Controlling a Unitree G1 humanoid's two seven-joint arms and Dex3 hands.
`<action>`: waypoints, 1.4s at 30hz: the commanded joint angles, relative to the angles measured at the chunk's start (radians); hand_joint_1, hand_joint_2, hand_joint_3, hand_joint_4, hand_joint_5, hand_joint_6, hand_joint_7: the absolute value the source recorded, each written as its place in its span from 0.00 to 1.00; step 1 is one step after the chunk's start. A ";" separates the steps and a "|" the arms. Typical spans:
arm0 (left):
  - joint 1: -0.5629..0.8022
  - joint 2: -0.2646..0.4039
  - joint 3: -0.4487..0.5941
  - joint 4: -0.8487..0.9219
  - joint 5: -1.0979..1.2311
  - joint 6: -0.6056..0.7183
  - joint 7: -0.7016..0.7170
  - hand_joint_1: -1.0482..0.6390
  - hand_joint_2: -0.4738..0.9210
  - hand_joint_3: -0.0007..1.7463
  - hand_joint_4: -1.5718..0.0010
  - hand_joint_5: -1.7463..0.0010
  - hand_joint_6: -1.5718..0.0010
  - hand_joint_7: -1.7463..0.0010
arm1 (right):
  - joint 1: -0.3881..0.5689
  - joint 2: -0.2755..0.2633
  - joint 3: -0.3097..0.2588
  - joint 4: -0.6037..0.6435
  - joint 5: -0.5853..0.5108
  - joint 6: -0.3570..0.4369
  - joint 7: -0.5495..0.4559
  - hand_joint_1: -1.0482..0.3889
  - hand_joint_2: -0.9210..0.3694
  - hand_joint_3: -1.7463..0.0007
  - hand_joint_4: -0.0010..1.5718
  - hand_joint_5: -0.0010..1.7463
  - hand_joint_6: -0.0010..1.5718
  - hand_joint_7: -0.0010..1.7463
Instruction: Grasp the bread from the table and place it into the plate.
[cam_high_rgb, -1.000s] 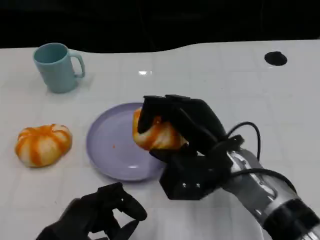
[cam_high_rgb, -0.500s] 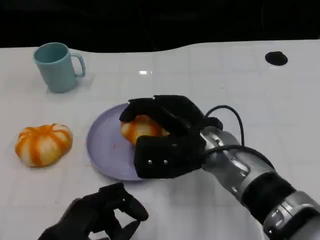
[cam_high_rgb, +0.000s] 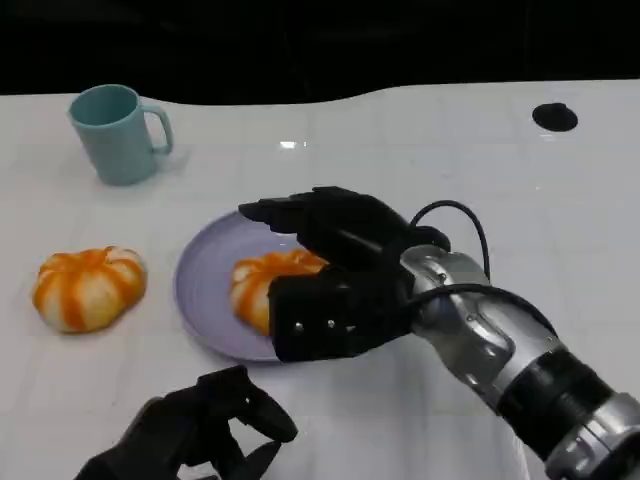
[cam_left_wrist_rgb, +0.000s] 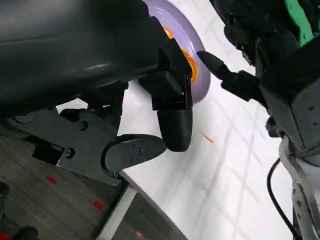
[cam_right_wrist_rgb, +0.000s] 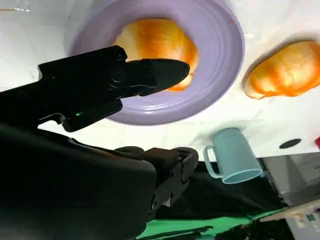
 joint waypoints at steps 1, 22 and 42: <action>0.004 0.009 0.004 0.013 0.005 -0.020 0.007 0.48 0.92 0.36 0.58 0.00 0.59 0.28 | 0.069 -0.074 -0.011 -0.144 0.010 0.001 0.044 0.24 0.00 0.83 0.07 0.16 0.14 0.00; -0.002 0.011 0.009 0.042 0.004 -0.052 0.004 0.48 0.92 0.37 0.57 0.00 0.60 0.27 | 0.528 -0.329 -0.230 -0.676 0.200 -0.198 0.055 0.34 0.00 0.91 0.03 0.49 0.26 0.06; -0.007 0.020 0.016 0.036 0.000 -0.042 -0.002 0.46 0.94 0.34 0.58 0.00 0.59 0.29 | 0.796 -0.362 -0.434 -0.719 0.318 -0.373 -0.042 0.73 0.41 0.39 0.50 0.74 0.55 0.43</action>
